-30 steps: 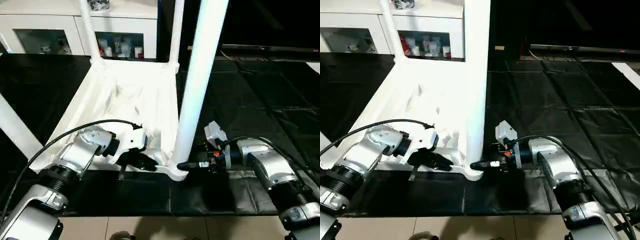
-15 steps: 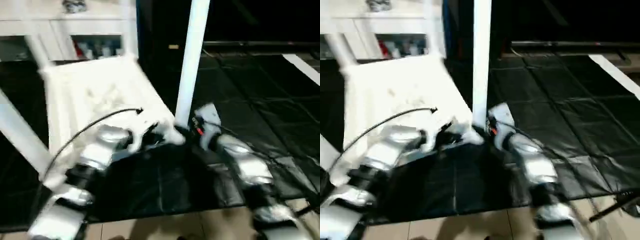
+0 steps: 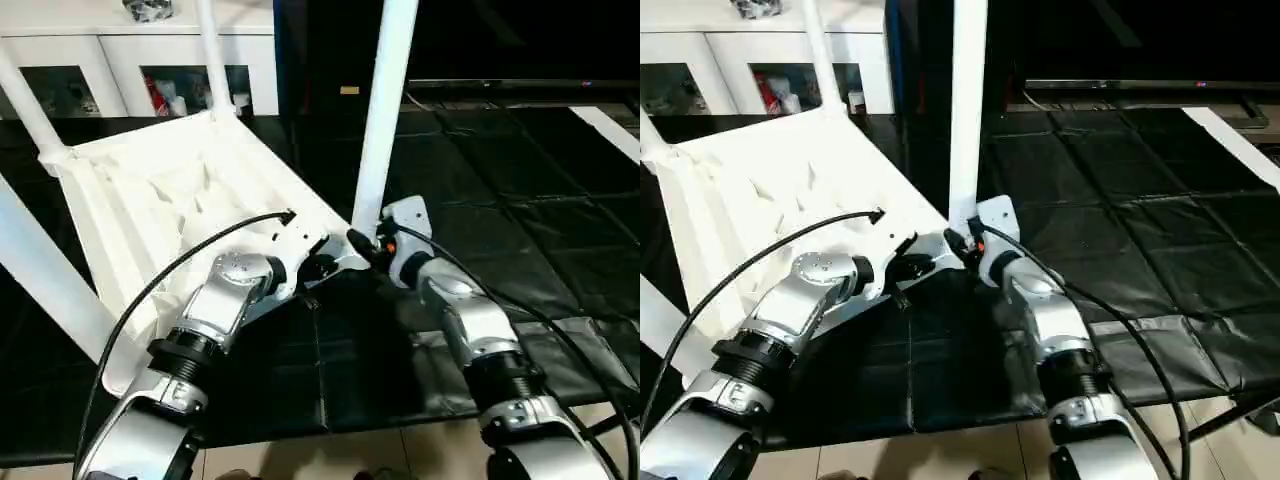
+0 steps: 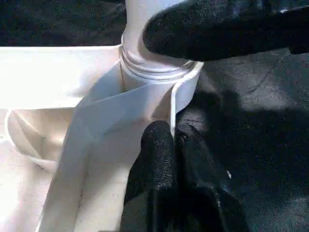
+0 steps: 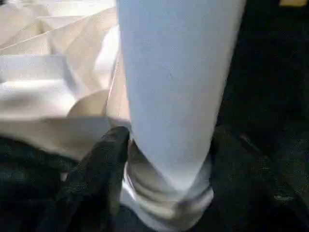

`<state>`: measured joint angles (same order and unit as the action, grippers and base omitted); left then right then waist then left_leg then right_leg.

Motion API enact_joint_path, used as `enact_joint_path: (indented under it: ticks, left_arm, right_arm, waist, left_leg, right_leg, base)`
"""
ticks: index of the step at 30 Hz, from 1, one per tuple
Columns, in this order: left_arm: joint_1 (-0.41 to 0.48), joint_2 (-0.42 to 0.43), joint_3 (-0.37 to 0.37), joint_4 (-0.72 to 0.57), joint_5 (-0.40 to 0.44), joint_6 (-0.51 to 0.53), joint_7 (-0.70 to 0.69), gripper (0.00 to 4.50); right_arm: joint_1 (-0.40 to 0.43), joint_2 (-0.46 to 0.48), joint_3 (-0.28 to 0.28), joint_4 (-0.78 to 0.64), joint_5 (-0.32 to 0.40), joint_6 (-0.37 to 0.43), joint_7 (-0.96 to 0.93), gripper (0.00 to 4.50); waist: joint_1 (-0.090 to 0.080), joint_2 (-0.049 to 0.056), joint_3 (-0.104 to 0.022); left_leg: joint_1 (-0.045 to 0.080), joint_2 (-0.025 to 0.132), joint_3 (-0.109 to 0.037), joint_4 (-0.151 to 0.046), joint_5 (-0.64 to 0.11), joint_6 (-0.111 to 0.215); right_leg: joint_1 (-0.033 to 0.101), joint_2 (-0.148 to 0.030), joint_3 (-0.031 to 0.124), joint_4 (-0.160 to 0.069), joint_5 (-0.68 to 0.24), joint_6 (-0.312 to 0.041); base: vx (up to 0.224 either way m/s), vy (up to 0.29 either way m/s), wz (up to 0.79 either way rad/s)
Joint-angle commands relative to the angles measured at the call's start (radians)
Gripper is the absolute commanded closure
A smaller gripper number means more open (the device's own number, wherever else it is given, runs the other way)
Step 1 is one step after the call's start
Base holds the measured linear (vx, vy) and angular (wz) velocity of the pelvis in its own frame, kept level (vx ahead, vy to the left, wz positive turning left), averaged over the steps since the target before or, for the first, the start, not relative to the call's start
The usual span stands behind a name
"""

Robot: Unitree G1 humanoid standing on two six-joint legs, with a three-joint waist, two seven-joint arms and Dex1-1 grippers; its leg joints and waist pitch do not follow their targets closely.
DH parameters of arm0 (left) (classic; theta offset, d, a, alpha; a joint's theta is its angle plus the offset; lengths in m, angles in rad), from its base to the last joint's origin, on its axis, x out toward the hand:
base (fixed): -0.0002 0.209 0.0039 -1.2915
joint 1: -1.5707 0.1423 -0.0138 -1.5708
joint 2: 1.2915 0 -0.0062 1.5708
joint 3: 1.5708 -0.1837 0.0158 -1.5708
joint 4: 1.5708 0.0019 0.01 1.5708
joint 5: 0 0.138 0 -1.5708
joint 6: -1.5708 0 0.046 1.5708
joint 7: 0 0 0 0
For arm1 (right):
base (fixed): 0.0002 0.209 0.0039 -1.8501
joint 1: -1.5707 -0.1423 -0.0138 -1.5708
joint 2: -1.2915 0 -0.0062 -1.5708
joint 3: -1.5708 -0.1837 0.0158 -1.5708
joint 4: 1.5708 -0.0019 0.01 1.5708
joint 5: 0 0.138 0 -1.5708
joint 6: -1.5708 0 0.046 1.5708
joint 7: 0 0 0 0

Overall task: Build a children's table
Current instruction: Rotate leg to tighten

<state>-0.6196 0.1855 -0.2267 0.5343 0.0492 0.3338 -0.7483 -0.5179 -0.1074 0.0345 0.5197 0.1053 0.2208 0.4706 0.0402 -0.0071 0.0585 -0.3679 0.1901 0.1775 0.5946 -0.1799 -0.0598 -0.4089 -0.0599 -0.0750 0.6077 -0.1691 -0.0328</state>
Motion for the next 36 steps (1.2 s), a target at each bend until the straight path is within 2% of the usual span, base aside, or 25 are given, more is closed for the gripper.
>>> enact_joint_path:
  ticks: [1, 4, 8, 10, 12, 14, 15, 17, 18, 21, 22, 23, 30, 31, 34, 36]
  left_arm:
    - [-0.018, 0.028, 0.0, -0.021, -0.02, -0.068, -0.06, 4.5]
    - [-0.011, 0.073, -0.012, -0.009, -0.028, -0.113, -0.147, 4.5]
    - [-0.004, 0.126, -0.027, 0.002, -0.045, -0.174, -0.273, 4.5]
    - [0.001, 0.149, -0.038, 0.001, -0.053, -0.196, -0.332, 4.5]
    - [0.008, 0.194, -0.068, -0.004, -0.06, -0.229, -0.437, 4.5]
    - [0.009, 0.209, -0.078, -0.005, -0.067, -0.242, -0.48, 4.5]
    - [0.01, 0.223, -0.091, -0.011, -0.077, -0.249, -0.53, 4.5]
    - [0.011, 0.229, -0.098, -0.015, -0.079, -0.257, -0.555, 4.5]
    - [0.014, 0.235, -0.106, -0.022, -0.08, -0.259, -0.581, 4.5]
    - [0.015, 0.243, -0.12, -0.028, -0.081, -0.273, -0.625, 4.5]
    - [0.014, 0.246, -0.128, -0.031, -0.082, -0.28, -0.647, 4.5]
    - [0.013, 0.248, -0.134, -0.032, -0.084, -0.284, -0.657, 4.5]
    - [0.02, 0.252, -0.159, -0.045, -0.077, -0.299, -0.7, 4.5]
    - [0.02, 0.252, -0.16, -0.046, -0.078, -0.298, -0.703, 4.5]
    - [0.023, 0.254, -0.161, -0.049, -0.079, -0.299, -0.71, 4.5]
    - [0.023, 0.256, -0.163, -0.05, -0.079, -0.3, -0.713, 4.5]
  right_arm:
    - [0.028, -0.05, -0.008, -0.018, 0.037, -0.01, 0.101, 1.48]
    - [0.051, -0.126, -0.002, -0.062, 0.069, -0.031, 0.249, 1.21]
    - [0.074, -0.209, 0.018, -0.108, 0.104, -0.028, 0.431, 0.82]
    - [0.075, -0.237, 0.029, -0.115, 0.115, -0.02, 0.491, 0.71]
    - [0.082, -0.293, 0.075, -0.138, 0.126, -0.012, 0.617, 0.49]
    - [0.085, -0.319, 0.103, -0.147, 0.125, -0.018, 0.677, 0.49]
    - [0.084, -0.347, 0.138, -0.146, 0.113, -0.03, 0.737, 0.49]
    - [0.079, -0.35, 0.147, -0.139, 0.107, -0.036, 0.757, 0.49]
    - [0.07, -0.347, 0.152, -0.127, 0.101, -0.043, 0.767, 0.49]
    - [0.05, -0.336, 0.159, -0.101, 0.092, -0.054, 0.782, 0.49]
    - [0.033, -0.325, 0.16, -0.082, 0.089, -0.061, 0.784, 0.49]
    - [0.025, -0.322, 0.163, -0.077, 0.095, -0.058, 0.786, 0.49]
    - [0.012, -0.307, 0.19, -0.066, 0.119, -0.046, 0.841, 0.49]
    - [0.011, -0.305, 0.19, -0.062, 0.121, -0.046, 0.849, 0.75]
    - [0.005, -0.298, 0.189, -0.047, 0.123, -0.039, 0.869, 0.88]
    - [0.0, -0.295, 0.19, -0.039, 0.125, -0.038, 0.878, 1.18]
  waist:
    - [0.007, 0.002, -0.071]
    - [0.01, 0.0, -0.072]
    - [0.015, -0.003, -0.07]
    - [0.017, 0.0, -0.07]
    - [0.025, 0.0, -0.069]
    - [0.035, 0.003, -0.068]
    - [0.041, 0.003, -0.068]
    - [0.053, 0.003, -0.067]
    - [0.056, 0.002, -0.068]
    - [0.061, 0.0, -0.069]
    - [0.062, -0.004, -0.068]
    - [0.064, 0.0, -0.069]
    - [0.071, -0.002, -0.071]
    - [0.071, -0.002, -0.07]
    - [0.07, -0.003, -0.07]
    - [0.067, -0.004, -0.069]
  left_leg:
    - [0.006, 0.035, -0.014, -0.064, -0.19, 0.043]
    - [0.003, 0.035, -0.013, -0.062, -0.175, 0.059]
    - [0.005, 0.034, -0.012, -0.06, -0.189, 0.072]
    - [0.007, 0.037, -0.013, -0.062, -0.191, 0.069]
    - [0.01, 0.039, -0.012, -0.062, -0.196, 0.065]
    - [0.013, 0.043, -0.011, -0.063, -0.204, 0.065]
    - [0.014, 0.046, -0.01, -0.064, -0.203, 0.062]
    - [0.017, 0.046, -0.009, -0.064, -0.21, 0.057]
    - [0.015, 0.046, -0.009, -0.064, -0.209, 0.051]
    - [0.016, 0.046, -0.01, -0.065, -0.209, 0.04]
    - [0.016, 0.046, -0.009, -0.065, -0.207, 0.041]
    - [0.015, 0.046, -0.011, -0.066, -0.204, 0.037]
    - [0.014, 0.048, -0.01, -0.065, -0.189, 0.04]
    - [0.013, 0.047, -0.01, -0.066, -0.188, 0.04]
    - [0.013, 0.046, -0.01, -0.065, -0.197, 0.038]
    - [0.012, 0.045, -0.011, -0.065, -0.199, 0.037]
  right_leg:
    - [0.061, -0.081, 0.053, -0.085, -0.253, -0.167]
    - [0.065, -0.08, 0.052, -0.08, -0.215, -0.176]
    - [0.064, -0.082, 0.051, -0.086, -0.266, -0.167]
    - [0.06, -0.082, 0.05, -0.086, -0.282, -0.169]
    - [0.058, -0.081, 0.05, -0.086, -0.285, -0.174]
    - [0.056, -0.08, 0.049, -0.084, -0.285, -0.177]
    - [0.053, -0.081, 0.051, -0.083, -0.282, -0.179]
    - [0.051, -0.083, 0.051, -0.085, -0.294, -0.18]
    - [0.054, -0.085, 0.051, -0.082, -0.295, -0.181]
    - [0.052, -0.085, 0.051, -0.081, -0.307, -0.178]
    - [0.052, -0.085, 0.052, -0.083, -0.309, -0.177]
    - [0.052, -0.087, 0.051, -0.081, -0.312, -0.179]
    - [0.053, -0.086, 0.052, -0.076, -0.282, -0.176]
    - [0.054, -0.086, 0.052, -0.077, -0.281, -0.176]
    - [0.054, -0.087, 0.051, -0.079, -0.305, -0.171]
    - [0.055, -0.086, 0.05, -0.081, -0.327, -0.164]
  base:
    - [0.0, 0.0, 0.0]
    - [0.0, 0.0, 0.0]
    - [0.0, 0.0, 0.0]
    - [0.0, 0.0, 0.0]
    - [0.0, 0.0, 0.0]
    - [0.0, 0.0, 0.0]
    - [0.0, 0.0, 0.0]
    - [0.0, 0.0, 0.0]
    - [0.0, 0.0, 0.0]
    - [0.0, 0.0, 0.0]
    - [0.0, 0.0, 0.0]
    - [0.0, 0.0, 0.0]
    - [0.0, 0.0, 0.0]
    - [0.0, 0.0, 0.0]
    - [0.0, 0.0, 0.0]
    - [0.0, 0.0, 0.0]
